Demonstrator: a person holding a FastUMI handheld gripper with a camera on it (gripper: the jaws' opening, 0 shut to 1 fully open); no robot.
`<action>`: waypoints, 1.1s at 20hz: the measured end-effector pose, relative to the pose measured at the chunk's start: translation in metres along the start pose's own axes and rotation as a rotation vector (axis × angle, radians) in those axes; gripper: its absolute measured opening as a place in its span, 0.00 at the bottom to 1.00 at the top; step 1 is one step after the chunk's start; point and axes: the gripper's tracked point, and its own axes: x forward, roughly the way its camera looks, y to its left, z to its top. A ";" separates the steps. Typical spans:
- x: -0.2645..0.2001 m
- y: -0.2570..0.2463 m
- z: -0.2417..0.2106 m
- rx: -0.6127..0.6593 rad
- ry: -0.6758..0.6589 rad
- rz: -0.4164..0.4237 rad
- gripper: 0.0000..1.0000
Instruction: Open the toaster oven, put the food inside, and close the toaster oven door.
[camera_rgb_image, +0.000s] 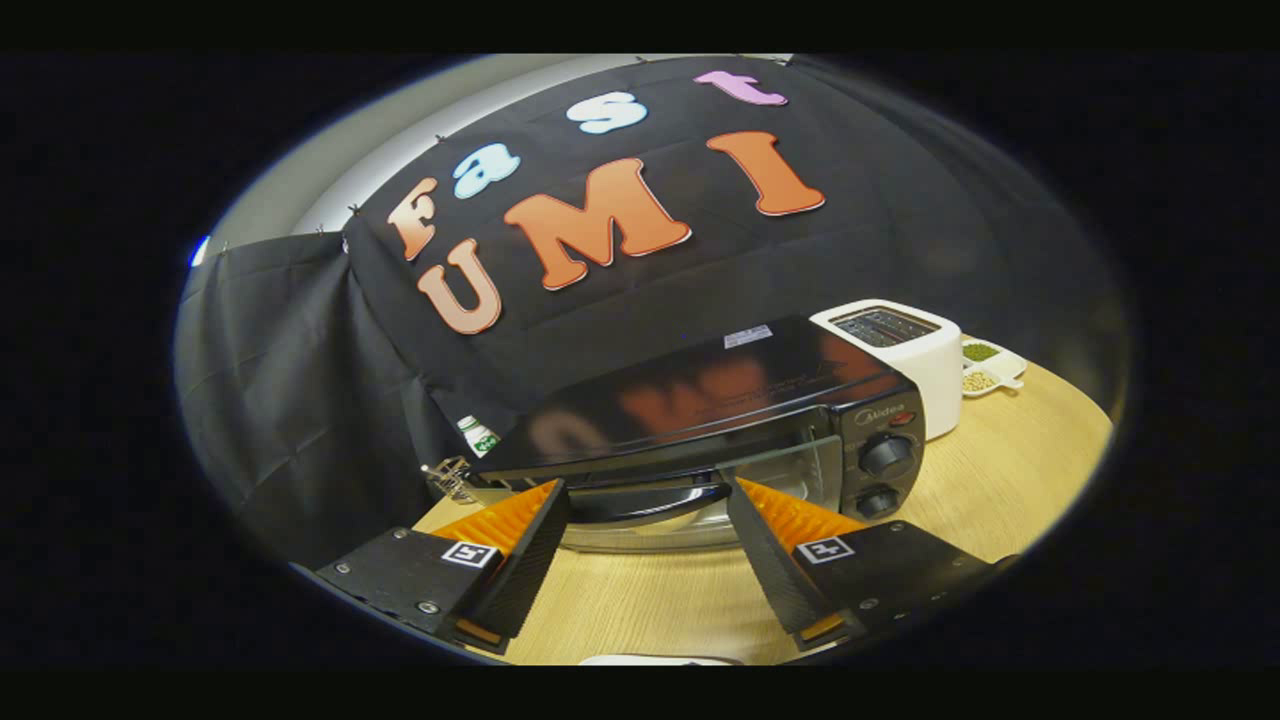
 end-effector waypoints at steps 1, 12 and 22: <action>0.004 0.000 0.002 0.002 -0.012 0.000 0.93; 0.002 -0.001 0.011 -0.042 -0.060 -0.027 0.94; -0.102 0.037 0.066 -0.343 -0.304 0.007 0.94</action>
